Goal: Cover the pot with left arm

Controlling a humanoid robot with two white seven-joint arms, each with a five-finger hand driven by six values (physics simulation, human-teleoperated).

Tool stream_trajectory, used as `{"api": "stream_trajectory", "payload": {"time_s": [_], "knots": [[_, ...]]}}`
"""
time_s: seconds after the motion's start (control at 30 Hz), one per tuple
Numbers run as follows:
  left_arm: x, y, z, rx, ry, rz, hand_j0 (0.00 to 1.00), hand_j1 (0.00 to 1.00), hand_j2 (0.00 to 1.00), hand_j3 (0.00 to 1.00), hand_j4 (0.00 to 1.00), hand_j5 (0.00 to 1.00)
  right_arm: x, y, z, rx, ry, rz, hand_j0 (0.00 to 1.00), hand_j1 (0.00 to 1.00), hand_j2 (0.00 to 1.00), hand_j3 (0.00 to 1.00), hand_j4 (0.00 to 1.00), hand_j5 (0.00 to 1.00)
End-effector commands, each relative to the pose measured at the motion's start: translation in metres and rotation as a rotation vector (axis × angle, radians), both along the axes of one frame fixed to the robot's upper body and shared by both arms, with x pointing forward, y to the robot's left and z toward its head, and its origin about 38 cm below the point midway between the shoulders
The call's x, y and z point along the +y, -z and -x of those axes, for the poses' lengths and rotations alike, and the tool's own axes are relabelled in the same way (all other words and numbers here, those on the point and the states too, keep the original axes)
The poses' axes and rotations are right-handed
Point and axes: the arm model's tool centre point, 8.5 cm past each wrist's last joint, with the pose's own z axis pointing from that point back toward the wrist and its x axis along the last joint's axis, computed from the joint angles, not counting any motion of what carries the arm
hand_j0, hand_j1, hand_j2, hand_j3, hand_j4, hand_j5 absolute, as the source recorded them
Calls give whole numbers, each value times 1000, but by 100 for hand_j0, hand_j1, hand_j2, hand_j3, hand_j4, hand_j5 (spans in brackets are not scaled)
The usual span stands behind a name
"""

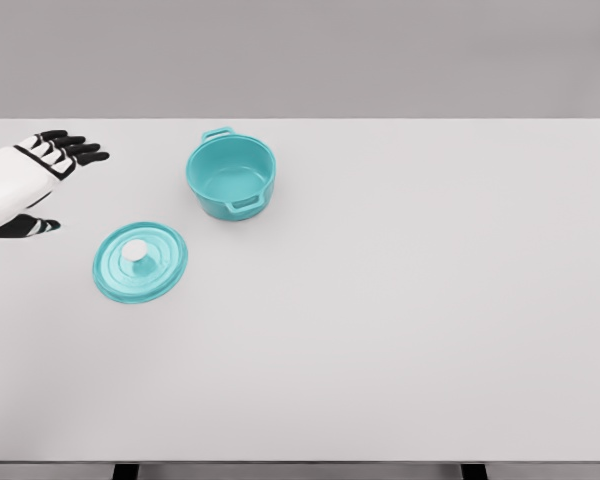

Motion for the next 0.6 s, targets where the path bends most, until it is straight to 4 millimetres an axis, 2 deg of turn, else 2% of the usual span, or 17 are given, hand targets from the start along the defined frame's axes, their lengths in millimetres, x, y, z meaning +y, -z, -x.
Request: {"api": "stream_trajectory", "payload": {"time_s": [0.0, 0.1, 0.23, 0.3, 0.4, 0.57], "knots": [[-2, -13, 5, -1, 39, -54, 100, 100, 100, 100, 100, 100, 0, 0, 0, 1, 0, -1, 100, 100, 100, 100, 100, 100], [-8, -4, 10, 83, 101, -31, 91, 91, 91, 91, 91, 91, 0, 0, 0, 1, 0, -1, 100, 100, 100, 100, 100, 100], [-15, 7, 17, 177, 152, 42, 90, 90, 90, 90, 90, 90, 0, 0, 0, 1, 0, -1, 100, 100, 100, 100, 100, 100], [-20, 16, 19, 209, 169, 59, 79, 79, 79, 79, 79, 79, 0, 0, 0, -1, 0, 0, 100, 100, 100, 100, 100, 100], [-21, 17, 19, 217, 170, 71, 78, 78, 78, 78, 78, 78, 0, 0, 0, 1, 0, -1, 100, 100, 100, 100, 100, 100], [-28, 37, 23, 276, 189, 67, 78, 78, 78, 78, 78, 78, 0, 0, 0, 1, 0, -1, 100, 100, 100, 100, 100, 100]]}}
